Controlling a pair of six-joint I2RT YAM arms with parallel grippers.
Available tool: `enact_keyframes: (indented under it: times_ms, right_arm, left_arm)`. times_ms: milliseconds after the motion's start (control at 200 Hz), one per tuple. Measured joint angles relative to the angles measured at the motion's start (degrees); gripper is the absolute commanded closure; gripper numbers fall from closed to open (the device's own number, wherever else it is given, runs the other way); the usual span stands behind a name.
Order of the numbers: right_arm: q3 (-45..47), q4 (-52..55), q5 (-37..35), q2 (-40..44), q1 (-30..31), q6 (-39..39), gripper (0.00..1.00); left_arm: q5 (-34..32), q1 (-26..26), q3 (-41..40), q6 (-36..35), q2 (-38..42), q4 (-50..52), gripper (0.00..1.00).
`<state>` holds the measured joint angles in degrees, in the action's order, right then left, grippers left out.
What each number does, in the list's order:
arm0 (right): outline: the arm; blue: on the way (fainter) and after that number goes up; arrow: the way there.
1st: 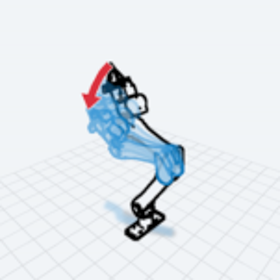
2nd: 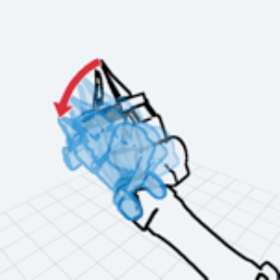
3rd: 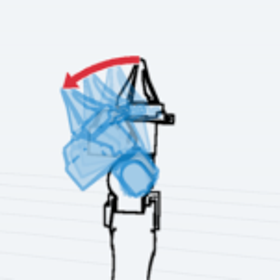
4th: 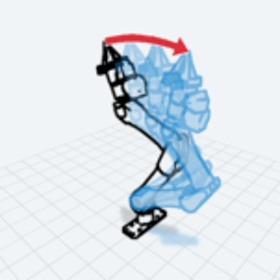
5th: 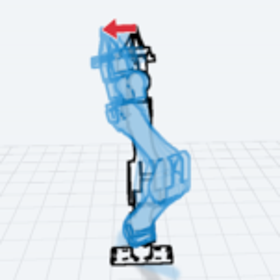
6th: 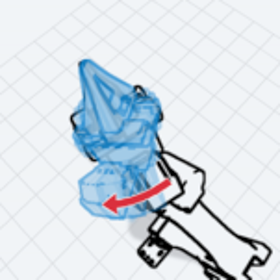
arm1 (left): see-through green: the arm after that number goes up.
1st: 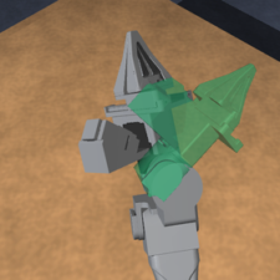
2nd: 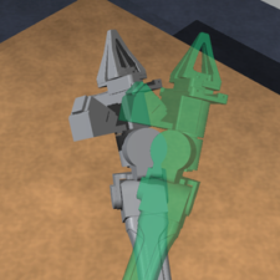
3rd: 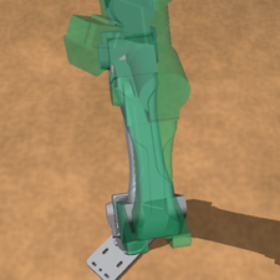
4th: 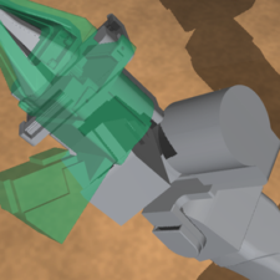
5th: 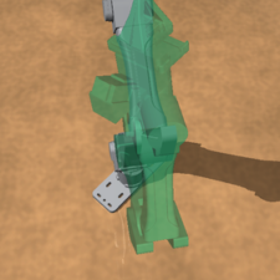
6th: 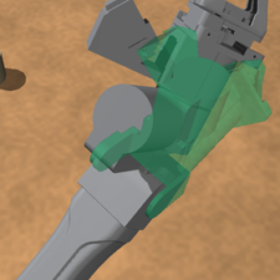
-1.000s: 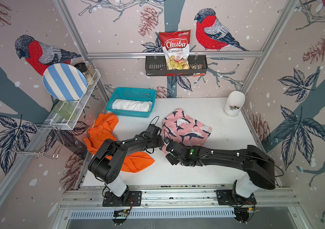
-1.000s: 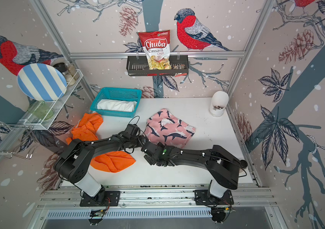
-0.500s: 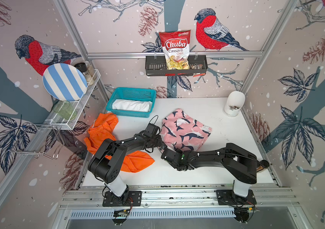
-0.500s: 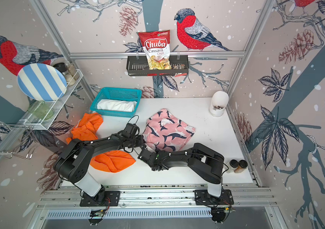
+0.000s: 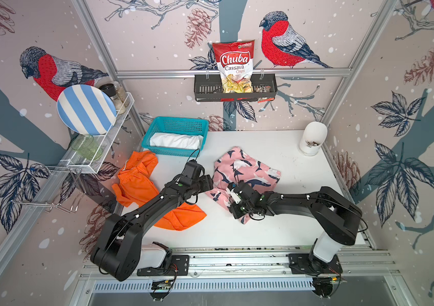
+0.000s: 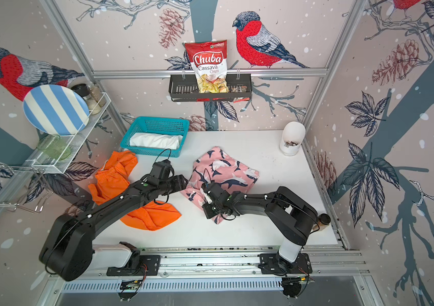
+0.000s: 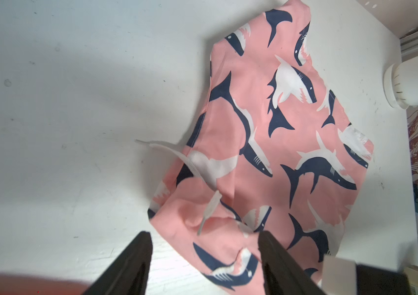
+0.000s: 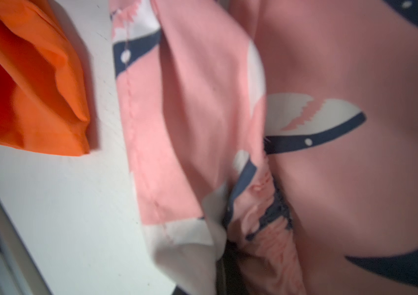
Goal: Roll up the shorts
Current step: Roll the shorts at the center of the board.
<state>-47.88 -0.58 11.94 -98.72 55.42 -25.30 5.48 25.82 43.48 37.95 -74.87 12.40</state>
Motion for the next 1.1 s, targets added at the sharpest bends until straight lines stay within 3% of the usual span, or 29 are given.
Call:
enact_keyframes:
  times_ms: [220,375,505,570,690,740,805,985,1100]
  right_arm:
    - [3.0,-10.2,8.0,-1.6,-2.1,-10.1,1.0]
    - [3.8,-14.1,11.0,-2.6,-2.2,-13.8,1.0]
    - [4.7,-15.3,11.6,-2.1,-2.3,-14.3,0.99]
    - [4.8,-15.2,11.9,-1.7,-2.5,-14.5,0.99]
    - [4.5,-13.2,11.6,-0.9,-2.4,-13.6,0.93]
    - [4.1,-11.5,10.2,0.0,-2.1,-12.9,0.87]
    - [3.3,-8.7,7.6,1.3,-1.6,-11.2,0.72]
    - [-1.3,3.2,-4.5,5.4,2.0,-4.9,0.34]
    - [-6.5,11.7,-17.4,6.3,7.6,-0.2,0.2]
  left_arm:
    - [8.1,0.0,-9.2,6.4,2.3,-5.3,0.22]
    - [11.8,0.0,-12.1,10.1,-0.5,-12.7,0.16]
    - [13.6,0.0,-13.0,11.8,-5.1,-19.2,0.17]
    - [14.0,0.0,-12.7,12.9,-7.6,-21.2,0.27]
    - [14.4,0.0,-10.9,12.7,-11.4,-23.6,0.66]
    - [14.6,0.0,-10.2,12.5,-12.1,-23.5,0.77]
    - [15.1,0.0,-9.4,11.6,-12.7,-23.2,0.83]
    - [13.9,0.0,-8.5,10.7,-12.8,-21.9,0.86]
    - [13.8,0.0,-7.9,10.0,-12.8,-21.1,0.86]
